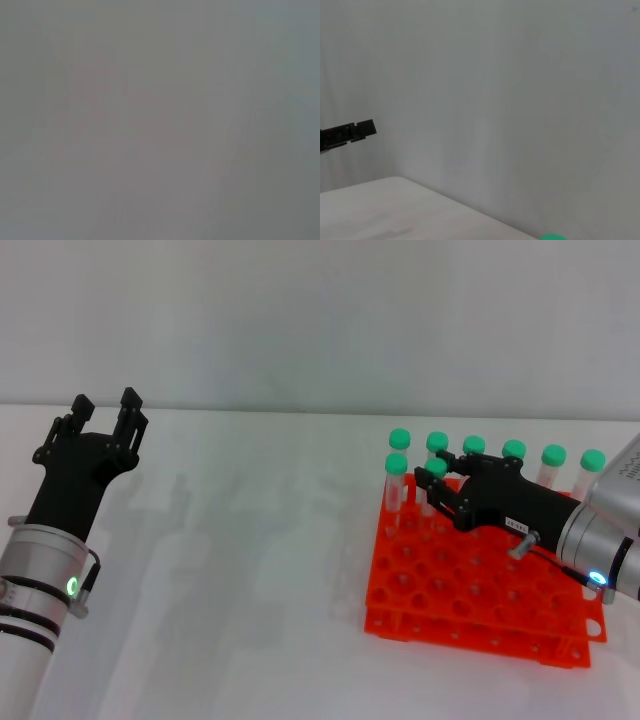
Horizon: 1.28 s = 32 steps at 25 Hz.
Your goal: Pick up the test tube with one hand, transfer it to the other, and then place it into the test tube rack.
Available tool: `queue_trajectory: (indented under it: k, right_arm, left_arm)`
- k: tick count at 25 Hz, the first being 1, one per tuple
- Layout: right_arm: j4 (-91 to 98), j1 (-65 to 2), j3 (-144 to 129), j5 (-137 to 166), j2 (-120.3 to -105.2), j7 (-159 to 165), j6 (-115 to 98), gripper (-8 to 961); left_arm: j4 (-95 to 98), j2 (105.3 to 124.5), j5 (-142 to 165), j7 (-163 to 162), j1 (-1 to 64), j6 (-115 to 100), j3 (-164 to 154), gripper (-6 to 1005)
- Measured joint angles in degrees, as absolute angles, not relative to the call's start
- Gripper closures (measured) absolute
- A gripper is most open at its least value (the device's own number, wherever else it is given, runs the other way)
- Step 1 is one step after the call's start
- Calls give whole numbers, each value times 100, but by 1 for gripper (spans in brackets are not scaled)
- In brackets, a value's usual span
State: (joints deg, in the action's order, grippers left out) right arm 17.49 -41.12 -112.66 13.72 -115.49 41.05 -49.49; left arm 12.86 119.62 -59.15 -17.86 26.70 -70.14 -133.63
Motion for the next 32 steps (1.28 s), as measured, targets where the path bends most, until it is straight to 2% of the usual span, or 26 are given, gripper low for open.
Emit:
queue_trajectory:
  k: [1, 7, 12, 18, 24, 32]
  right_arm:
    - [1753, -4112, -11269, 1372, -11546, 4105, -4953, 698]
    - [1861, -4048, -11276, 1371, -11544, 4105, -5021, 531]
    - [2253, -3664, -11241, 1371, -11506, 4075, -5215, 347]
    - [2404, -3191, -10852, 1371, -11486, 3982, -5868, 346]
    - [2330, -2331, -9468, 1116, -11581, 2898, -6536, 347]
    - [1044, -2293, -8027, 273, -11547, 2057, -6253, 341]
  left_arm:
    - [1287, 11962, -5915, -1787, 2668, -7014, -13365, 377]
    - [1292, 11962, -5915, -1789, 2644, -7013, -13378, 377]
    - [1277, 11962, -5915, -1859, 2624, -7014, -13388, 377]
    - [1248, 11962, -5914, -1933, 2619, -6973, -13387, 377]
    - [1248, 11967, -5912, -1934, 2633, -6782, -13386, 377]
    - [1239, 11957, -5915, -1906, 2677, -6444, -13355, 377]
